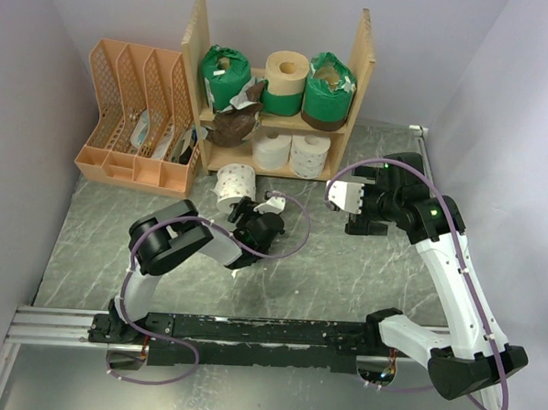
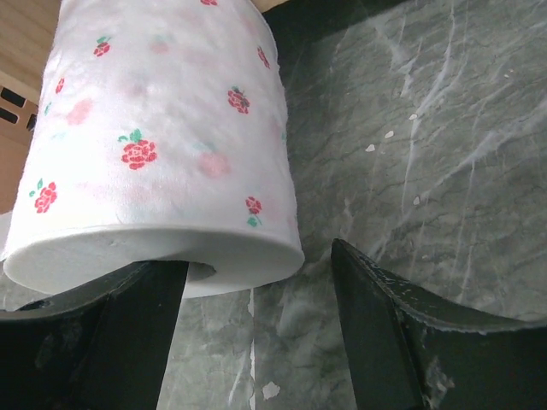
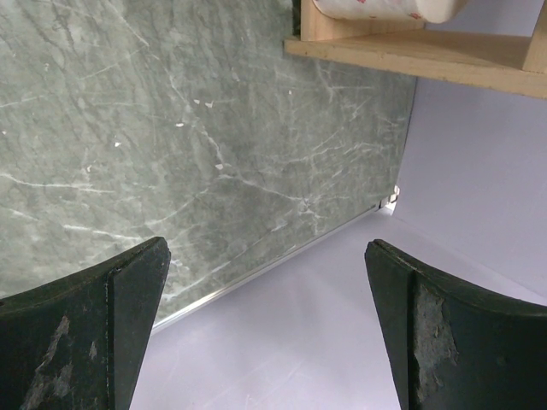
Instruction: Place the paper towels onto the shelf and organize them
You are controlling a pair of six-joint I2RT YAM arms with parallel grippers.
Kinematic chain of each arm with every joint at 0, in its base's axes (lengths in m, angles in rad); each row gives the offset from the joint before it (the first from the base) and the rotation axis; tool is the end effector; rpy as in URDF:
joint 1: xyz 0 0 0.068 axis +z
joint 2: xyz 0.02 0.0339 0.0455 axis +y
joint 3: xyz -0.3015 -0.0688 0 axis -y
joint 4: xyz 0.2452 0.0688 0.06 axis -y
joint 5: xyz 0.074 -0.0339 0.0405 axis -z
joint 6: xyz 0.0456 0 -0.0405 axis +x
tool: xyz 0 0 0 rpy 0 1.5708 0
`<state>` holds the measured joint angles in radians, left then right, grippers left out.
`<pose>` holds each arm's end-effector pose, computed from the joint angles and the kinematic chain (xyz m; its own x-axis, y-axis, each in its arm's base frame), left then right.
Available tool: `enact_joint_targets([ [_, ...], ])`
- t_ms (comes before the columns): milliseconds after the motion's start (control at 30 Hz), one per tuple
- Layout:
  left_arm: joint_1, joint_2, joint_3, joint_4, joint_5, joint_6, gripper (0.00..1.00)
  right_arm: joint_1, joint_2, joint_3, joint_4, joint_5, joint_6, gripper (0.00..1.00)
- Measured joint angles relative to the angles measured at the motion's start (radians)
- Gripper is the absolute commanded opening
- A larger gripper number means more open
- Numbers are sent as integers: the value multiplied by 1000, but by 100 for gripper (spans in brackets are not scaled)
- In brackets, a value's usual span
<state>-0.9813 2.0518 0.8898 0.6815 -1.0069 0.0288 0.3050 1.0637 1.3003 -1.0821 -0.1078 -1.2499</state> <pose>0.2540 -0.3104 0.1342 -0.2561 0.4105 -0.8751 0.0350 0.9087 0.4160 0.1674 0.0578 0.4036 0.1228 -0.9504 -0.2856 -0.7930 0.0791 -0.6041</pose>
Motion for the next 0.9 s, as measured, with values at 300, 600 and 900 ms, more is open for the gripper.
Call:
enact_joint_targets([
  [300, 4, 7, 11, -18, -20, 18, 59, 0, -4, 0, 0, 8, 0, 100],
  [600, 7, -3, 11, -32, -11, 31, 45, 0, -6, -1, 1, 11, 0, 100],
  [900, 21, -40, -1, -75, 40, 27, 20, 0, -14, -1, 1, 11, 0, 100],
])
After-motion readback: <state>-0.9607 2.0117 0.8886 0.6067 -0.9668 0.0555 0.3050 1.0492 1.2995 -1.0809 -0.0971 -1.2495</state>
